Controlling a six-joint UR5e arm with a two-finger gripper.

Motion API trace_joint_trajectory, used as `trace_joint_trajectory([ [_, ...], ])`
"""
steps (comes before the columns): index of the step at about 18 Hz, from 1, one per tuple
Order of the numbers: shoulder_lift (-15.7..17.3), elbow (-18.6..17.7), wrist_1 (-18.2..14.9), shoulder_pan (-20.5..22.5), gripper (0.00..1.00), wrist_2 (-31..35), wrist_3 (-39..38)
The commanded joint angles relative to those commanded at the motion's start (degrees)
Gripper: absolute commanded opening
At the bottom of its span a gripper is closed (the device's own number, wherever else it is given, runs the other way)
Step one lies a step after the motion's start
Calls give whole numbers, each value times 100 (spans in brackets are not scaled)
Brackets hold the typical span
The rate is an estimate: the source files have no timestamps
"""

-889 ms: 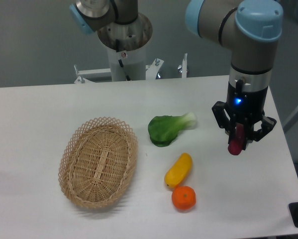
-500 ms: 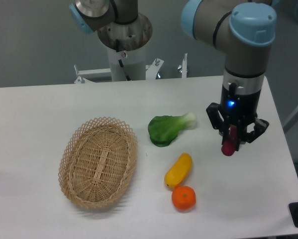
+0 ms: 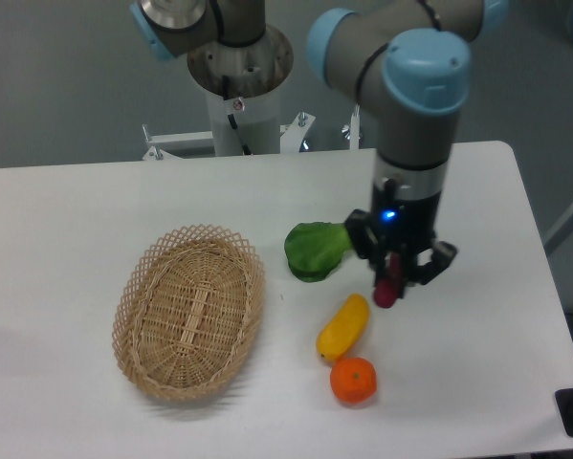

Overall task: Place the sweet potato in the basket
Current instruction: 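Carry the sweet potato over the wicker basket and lower it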

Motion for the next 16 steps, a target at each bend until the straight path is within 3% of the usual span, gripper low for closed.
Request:
trace_joint_trajectory([
  [7, -35, -808, 1309, -976, 21, 440, -1266],
  [12, -491, -932, 1450, -1688, 22, 1046, -1452],
  [16, -712, -1248, 1547, -1935, 22, 1100, -1356],
])
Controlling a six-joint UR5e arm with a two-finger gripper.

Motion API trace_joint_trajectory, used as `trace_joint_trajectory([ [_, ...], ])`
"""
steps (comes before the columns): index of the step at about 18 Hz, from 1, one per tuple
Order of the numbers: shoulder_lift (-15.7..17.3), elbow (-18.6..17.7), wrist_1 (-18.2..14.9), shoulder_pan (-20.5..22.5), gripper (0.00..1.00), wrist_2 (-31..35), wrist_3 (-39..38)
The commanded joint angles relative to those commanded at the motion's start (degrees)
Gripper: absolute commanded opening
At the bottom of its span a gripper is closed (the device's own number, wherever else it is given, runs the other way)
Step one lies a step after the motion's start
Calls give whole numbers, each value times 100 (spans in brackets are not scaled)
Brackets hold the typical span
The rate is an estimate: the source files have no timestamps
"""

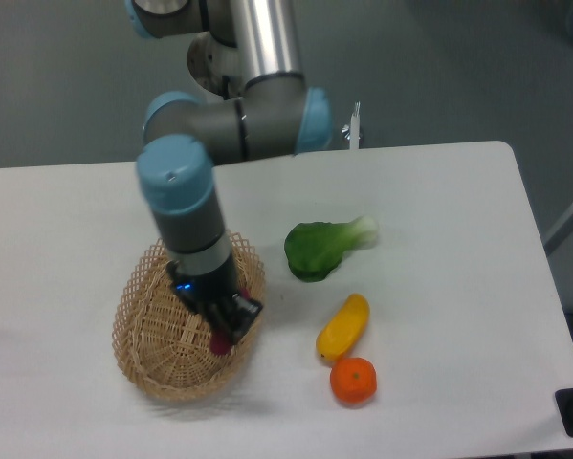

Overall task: Place the sweet potato in the basket
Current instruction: 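Carry the sweet potato over the wicker basket and lower it, then open the gripper to release the sweet potato into the basket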

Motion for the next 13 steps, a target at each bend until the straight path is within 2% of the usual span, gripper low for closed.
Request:
trace_joint_trajectory([
  [4, -9, -335, 62, -97, 23, 0, 527],
  [8, -44, -423, 62, -115, 30, 0, 651],
  [9, -35, -440, 62, -115, 49, 0, 642],
  [10, -18, -441, 79, -106, 75, 9, 625],
  [11, 8, -423, 79, -106, 91, 17, 624],
  [12, 26, -397, 79, -106, 100, 17, 624],
  [13, 44, -371, 62, -106, 100, 17, 581],
])
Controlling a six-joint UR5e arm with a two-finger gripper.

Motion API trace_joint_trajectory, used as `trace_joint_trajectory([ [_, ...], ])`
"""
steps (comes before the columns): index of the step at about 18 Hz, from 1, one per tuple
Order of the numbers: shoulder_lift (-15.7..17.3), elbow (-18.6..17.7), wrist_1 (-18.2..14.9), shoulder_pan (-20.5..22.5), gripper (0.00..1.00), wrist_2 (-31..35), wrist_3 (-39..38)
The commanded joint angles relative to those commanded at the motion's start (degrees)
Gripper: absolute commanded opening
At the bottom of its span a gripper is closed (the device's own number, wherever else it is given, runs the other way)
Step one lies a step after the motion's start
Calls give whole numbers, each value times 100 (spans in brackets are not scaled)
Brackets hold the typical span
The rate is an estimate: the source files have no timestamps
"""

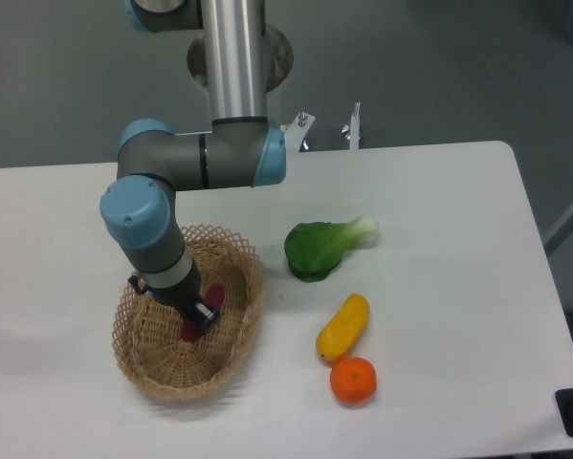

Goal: Place the sweet potato in the basket

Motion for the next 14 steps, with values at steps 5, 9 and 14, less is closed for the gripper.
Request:
trace_joint_trajectory([
  [5, 141, 386, -35, 210, 100, 9, -18],
  [9, 176, 826, -9, 649, 100, -17, -10],
  [14, 342, 1195, -44, 1343, 100, -9, 516],
])
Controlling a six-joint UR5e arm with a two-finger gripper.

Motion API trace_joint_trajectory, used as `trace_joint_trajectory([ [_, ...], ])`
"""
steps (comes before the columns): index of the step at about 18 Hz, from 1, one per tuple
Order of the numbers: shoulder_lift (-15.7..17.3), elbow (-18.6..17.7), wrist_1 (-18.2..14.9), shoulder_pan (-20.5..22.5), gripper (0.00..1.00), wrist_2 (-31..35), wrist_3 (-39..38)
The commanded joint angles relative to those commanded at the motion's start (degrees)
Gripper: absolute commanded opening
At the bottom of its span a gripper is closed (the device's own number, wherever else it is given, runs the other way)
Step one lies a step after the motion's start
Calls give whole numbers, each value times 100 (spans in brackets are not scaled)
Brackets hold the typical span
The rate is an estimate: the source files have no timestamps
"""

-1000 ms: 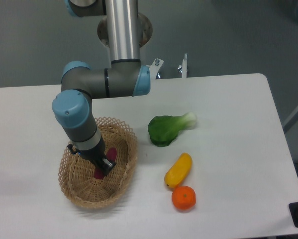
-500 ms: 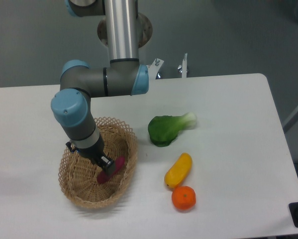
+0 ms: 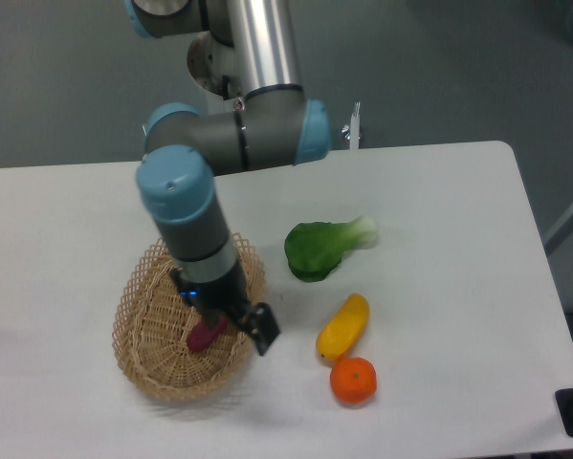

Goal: Place the sweet potato in the basket

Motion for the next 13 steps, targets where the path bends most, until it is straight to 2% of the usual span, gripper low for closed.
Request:
trace_joint_trajectory([
  [4, 158, 106, -149, 625, 100, -9, 783],
  [9, 369, 106, -685, 1214, 100, -44, 2215],
  [13, 414, 97, -791, 1399, 100, -70, 2437],
])
